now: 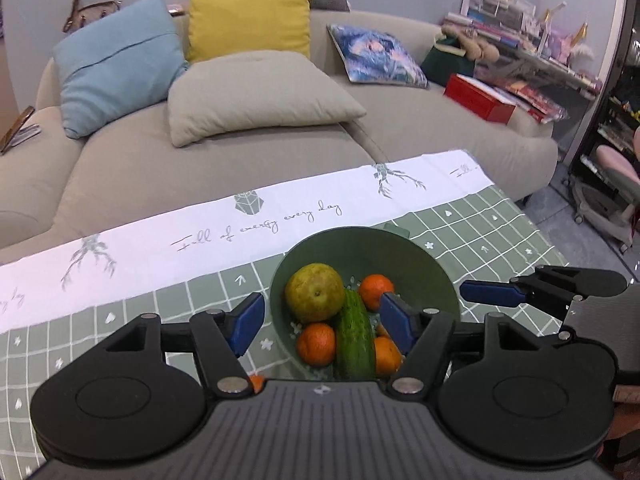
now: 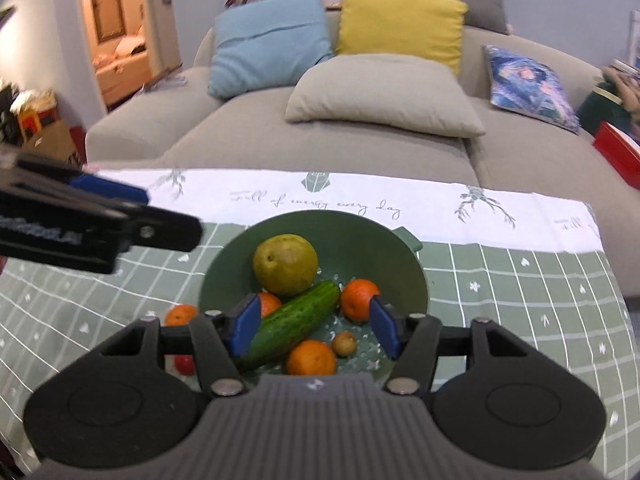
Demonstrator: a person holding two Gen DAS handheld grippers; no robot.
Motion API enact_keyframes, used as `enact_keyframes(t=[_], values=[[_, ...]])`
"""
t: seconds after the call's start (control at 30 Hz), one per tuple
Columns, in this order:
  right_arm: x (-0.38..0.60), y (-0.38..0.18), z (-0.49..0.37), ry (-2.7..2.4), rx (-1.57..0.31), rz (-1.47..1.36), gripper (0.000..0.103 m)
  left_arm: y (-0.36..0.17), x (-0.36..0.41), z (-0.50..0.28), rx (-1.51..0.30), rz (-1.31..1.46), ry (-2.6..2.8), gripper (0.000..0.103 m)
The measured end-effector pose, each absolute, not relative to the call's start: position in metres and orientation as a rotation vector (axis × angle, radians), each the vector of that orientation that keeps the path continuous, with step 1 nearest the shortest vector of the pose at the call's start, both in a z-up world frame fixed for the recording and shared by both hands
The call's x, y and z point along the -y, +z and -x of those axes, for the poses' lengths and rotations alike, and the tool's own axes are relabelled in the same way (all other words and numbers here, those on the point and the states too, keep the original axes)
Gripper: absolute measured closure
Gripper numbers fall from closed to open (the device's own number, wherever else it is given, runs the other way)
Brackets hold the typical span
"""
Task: Organize fruits
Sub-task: 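Open the left tool on the pear while the right tool releases the orange, then withdraw both tools from the colander toward the two small brown fruits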
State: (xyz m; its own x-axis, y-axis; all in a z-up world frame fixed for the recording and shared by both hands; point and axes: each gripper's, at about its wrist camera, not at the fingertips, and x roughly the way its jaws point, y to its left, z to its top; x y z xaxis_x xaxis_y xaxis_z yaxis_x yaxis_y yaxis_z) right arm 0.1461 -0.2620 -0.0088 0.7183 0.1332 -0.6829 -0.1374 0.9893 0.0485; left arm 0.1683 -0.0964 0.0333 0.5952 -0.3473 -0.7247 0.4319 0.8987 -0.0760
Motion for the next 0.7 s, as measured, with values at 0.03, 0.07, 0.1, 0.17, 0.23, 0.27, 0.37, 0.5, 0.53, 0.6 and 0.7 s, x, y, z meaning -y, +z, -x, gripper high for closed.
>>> enact_keyframes(t=[0.03, 0.07, 0.1, 0.17, 0.23, 0.27, 0.37, 0.5, 0.53, 0.6, 0.7], values=[[0.261, -0.008, -0.140, 0.144, -0.750, -0.010, 0.046, 0.035, 0.093, -0.163, -0.817, -0.106, -0.451, 0.025], [0.260, -0.007, -0.134, 0.140, -0.746, -0.028, 0.046, 0.035, 0.087, -0.156, -0.816, -0.097, -0.448, 0.025], [0.258, -0.007, -0.127, 0.135, -0.742, -0.046, 0.046, 0.035, 0.083, -0.151, -0.817, -0.089, -0.443, 0.026], [0.254, -0.008, -0.114, 0.127, -0.738, -0.070, 0.046, 0.033, 0.073, -0.140, -0.821, -0.073, -0.432, 0.028], [0.249, -0.010, -0.102, 0.127, -0.733, -0.088, 0.046, 0.030, 0.064, -0.132, -0.830, -0.057, -0.426, 0.028], [0.247, -0.011, -0.097, 0.127, -0.731, -0.090, 0.046, 0.027, 0.059, -0.127, -0.839, -0.054, -0.424, 0.028], [0.238, -0.016, -0.083, 0.132, -0.728, -0.091, 0.047, 0.019, 0.049, -0.114, -0.857, -0.061, -0.421, 0.030], [0.226, -0.026, -0.069, 0.144, -0.738, -0.089, 0.052, 0.004, 0.037, -0.095, -0.881, -0.058, -0.413, 0.032], [0.224, -0.030, -0.066, 0.148, -0.745, -0.084, 0.053, 0.000, 0.034, -0.090, -0.890, -0.056, -0.413, 0.032], [0.217, -0.039, -0.062, 0.164, -0.770, -0.072, 0.057, -0.011, 0.031, -0.083, -0.917, -0.062, -0.413, 0.034], [0.208, -0.053, -0.058, 0.193, -0.810, -0.045, 0.062, -0.027, 0.028, -0.073, -0.960, -0.069, -0.420, 0.037]])
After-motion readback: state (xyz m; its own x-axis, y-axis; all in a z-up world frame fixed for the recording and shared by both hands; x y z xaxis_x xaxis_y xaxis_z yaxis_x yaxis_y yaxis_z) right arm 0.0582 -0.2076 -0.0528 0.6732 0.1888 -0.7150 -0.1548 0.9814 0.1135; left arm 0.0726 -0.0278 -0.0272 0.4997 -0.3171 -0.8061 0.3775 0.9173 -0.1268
